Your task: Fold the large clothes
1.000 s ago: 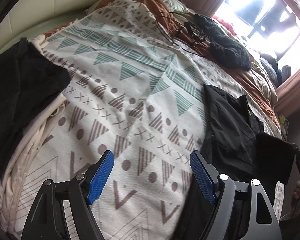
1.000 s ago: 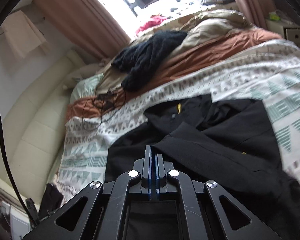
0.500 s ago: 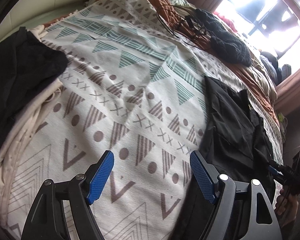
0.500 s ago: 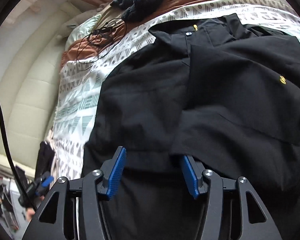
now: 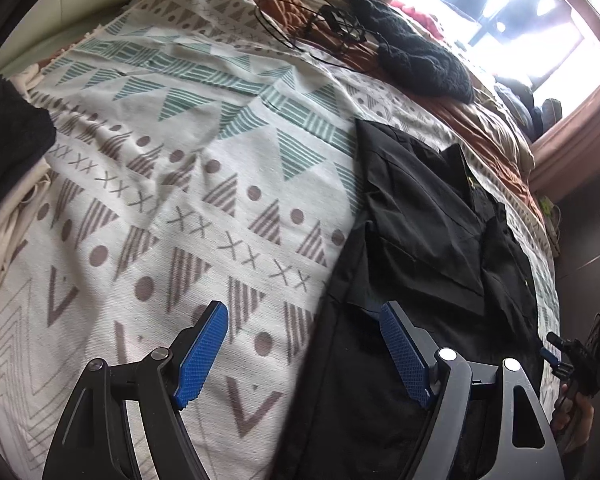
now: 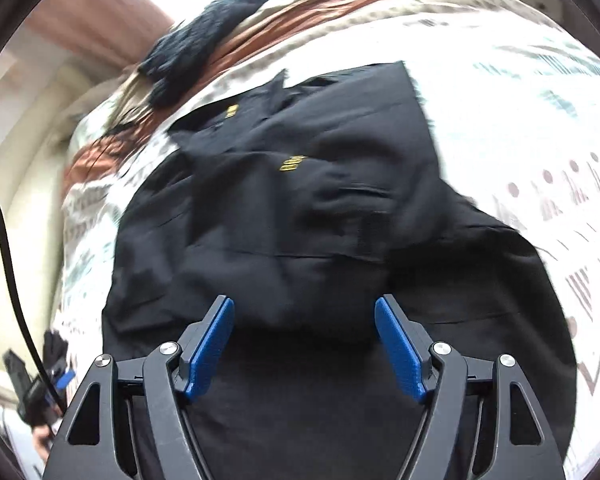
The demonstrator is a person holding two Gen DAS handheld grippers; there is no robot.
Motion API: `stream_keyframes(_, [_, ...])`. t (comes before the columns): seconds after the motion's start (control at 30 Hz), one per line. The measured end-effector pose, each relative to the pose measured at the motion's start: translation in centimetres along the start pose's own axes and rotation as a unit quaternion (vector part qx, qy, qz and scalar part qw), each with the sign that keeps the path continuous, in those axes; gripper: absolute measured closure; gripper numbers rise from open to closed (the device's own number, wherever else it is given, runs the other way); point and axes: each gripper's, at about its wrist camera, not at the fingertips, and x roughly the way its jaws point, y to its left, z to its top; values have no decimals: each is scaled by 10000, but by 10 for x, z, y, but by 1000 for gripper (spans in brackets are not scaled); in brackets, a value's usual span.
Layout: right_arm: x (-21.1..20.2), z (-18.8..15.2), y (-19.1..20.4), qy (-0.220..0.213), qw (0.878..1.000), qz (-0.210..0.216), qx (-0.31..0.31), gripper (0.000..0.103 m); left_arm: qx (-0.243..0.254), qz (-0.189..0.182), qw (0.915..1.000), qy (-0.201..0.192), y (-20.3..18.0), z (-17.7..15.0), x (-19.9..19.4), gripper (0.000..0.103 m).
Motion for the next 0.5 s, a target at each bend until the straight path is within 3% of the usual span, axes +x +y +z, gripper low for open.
stream_keyframes(0.27, [45,-4,-16,219,9991,50,359,30,137,191,9997,94,2,-8,-4,24])
stream_keyframes(0.33, [49,-4,-9,183,9991,16,370,72,129,279,9995,46,9,-8,-10,24])
stream_keyframes(0.4, [44,-3,8,73,9990,222,385,77,26,358,9994,-1,21,-7,-15,24])
stream_keyframes(0.5, [26,2,47,-258,9988,379,-160,84,-220,373,9991,16,34,-7,-15,24])
